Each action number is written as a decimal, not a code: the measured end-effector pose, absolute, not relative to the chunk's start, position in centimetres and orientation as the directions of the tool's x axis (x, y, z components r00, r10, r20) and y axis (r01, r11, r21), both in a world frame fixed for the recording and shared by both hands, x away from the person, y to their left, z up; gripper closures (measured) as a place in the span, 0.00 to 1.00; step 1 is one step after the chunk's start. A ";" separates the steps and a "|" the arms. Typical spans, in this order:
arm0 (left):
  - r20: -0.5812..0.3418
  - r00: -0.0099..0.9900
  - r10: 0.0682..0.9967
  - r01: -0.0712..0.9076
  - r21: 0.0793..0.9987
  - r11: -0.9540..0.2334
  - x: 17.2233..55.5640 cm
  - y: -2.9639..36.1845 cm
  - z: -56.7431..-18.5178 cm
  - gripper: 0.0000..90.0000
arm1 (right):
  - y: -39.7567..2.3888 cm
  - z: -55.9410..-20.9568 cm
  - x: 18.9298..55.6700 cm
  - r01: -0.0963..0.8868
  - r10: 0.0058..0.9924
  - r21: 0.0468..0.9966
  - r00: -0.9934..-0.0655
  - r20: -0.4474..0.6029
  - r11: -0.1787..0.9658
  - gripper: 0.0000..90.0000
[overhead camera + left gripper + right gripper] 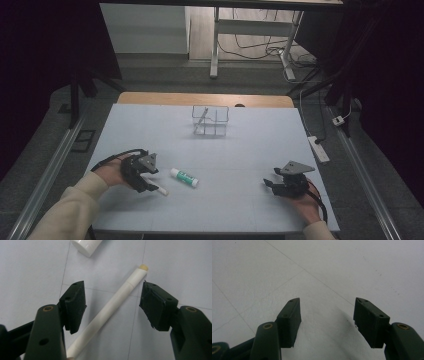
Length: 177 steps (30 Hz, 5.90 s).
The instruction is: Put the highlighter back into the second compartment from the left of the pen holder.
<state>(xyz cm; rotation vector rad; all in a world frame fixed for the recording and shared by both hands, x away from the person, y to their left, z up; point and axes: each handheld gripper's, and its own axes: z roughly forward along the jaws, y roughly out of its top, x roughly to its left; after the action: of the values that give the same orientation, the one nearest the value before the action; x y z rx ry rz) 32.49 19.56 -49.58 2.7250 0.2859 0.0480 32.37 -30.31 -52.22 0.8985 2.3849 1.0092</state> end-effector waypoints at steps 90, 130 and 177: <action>0.111 0.882 0.457 0.322 0.566 -0.759 34.1 20.4 -45.1 0.88 | -30.4 -52.2 32.4 0.403 0.693 0.743 -0.712 -0.113 0.534 0.43; 0.107 0.788 0.606 0.347 0.737 -0.581 35.1 19.0 -43.3 0.88 | -30.4 -52.2 32.5 0.404 0.695 0.743 -0.710 -0.114 0.534 0.43; 0.088 0.743 0.664 0.271 0.867 -0.418 38.3 14.8 -40.6 0.88 | -30.6 -51.8 32.3 0.378 0.696 0.779 -0.711 -0.102 0.500 0.39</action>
<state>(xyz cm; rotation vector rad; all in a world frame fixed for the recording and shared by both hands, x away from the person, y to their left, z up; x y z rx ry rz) 38.34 14.83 -40.58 2.0075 0.7077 0.5294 32.31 -30.65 -51.80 0.8890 2.3434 1.0717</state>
